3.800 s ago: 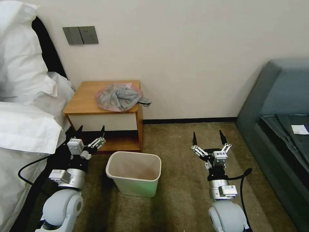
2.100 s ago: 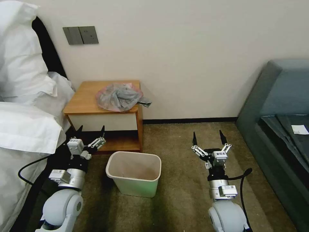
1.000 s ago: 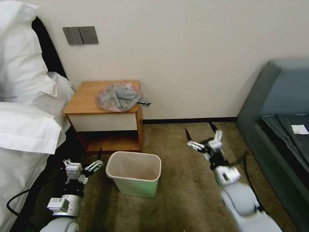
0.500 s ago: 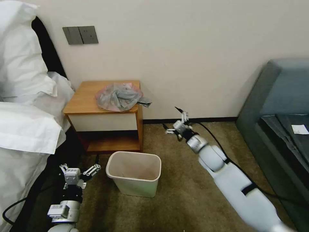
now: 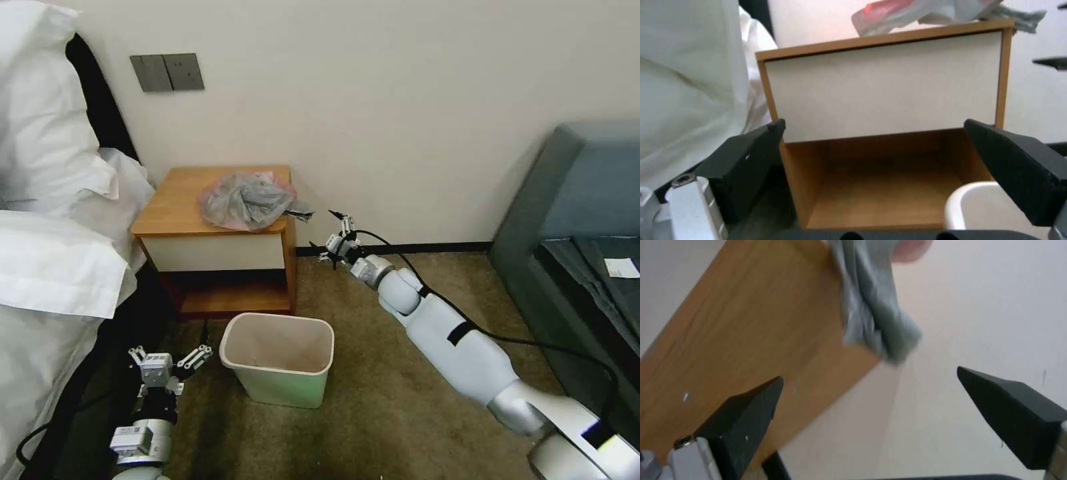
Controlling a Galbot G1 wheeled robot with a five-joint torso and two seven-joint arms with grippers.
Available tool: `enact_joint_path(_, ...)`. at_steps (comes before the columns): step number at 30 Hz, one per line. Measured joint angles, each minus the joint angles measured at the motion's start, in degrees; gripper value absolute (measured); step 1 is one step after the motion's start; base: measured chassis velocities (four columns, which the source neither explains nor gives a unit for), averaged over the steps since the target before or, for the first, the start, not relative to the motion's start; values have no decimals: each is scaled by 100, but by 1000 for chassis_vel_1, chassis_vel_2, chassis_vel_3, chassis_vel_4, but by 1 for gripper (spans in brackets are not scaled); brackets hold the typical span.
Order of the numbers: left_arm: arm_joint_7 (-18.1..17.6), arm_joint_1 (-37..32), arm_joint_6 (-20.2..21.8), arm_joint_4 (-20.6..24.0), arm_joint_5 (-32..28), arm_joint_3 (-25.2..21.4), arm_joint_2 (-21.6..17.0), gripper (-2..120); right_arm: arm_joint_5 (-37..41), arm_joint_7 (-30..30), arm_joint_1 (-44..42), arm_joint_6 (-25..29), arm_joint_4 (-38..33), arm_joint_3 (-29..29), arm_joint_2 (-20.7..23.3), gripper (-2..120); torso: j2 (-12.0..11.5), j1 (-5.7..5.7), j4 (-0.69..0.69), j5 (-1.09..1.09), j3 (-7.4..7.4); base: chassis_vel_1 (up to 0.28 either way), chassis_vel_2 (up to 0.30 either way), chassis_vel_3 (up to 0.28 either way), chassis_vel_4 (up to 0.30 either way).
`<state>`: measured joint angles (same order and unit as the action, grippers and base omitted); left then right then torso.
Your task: Pick up the garbage bag from the table and place it over the trash can.
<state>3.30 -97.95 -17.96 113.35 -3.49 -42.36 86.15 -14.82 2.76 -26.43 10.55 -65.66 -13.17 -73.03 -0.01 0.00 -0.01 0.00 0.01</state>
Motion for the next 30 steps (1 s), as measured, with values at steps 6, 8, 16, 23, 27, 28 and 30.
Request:
enact_joint_path(6, -33, -29, -147, -57, 145, 24, 162, 100, 29, -4, 357, -58, 77, -258, -141, 100, 0, 0, 0, 0, -1, 0, 0, 0, 0)
enact_joint_path(8, -82, -43, -167, -64, 156, 63, 243, 100, 6, 17, 434, -68, 91, -342, -192, 100, 0, 0, 1, -1, -1, 0, 0, 0, 0)
enact_joint_path(16, -159, -52, -179, -63, 197, 105, 302, 100, -46, 80, 643, -34, 363, -449, -262, 100, 0, 0, 1, 0, 0, 0, 0, 0, 0)
enact_joint_path(23, -199, -52, -214, -55, 198, 87, 326, 100, -9, 152, 903, -9, 566, -567, -194, 94, 0, 0, 0, 0, 0, 0, 0, 0, 0)
enact_joint_path(27, -211, -34, -217, -52, 202, 89, 354, 100, 1, 150, 1014, 14, 670, -646, -218, 82, 0, 0, 0, 0, 0, 0, 0, 0, 0)
enact_joint_path(28, -217, -27, -217, -46, 203, 88, 361, 100, 1, 151, 1041, 14, 688, -672, -226, 76, 0, 0, 0, 0, -1, 0, 0, 0, 0)
enact_joint_path(30, -225, -28, -217, -33, 203, 73, 363, 100, 1, 152, 1072, 10, 706, -732, -231, 68, 0, 0, 1, 0, -1, 0, 0, 0, 0)
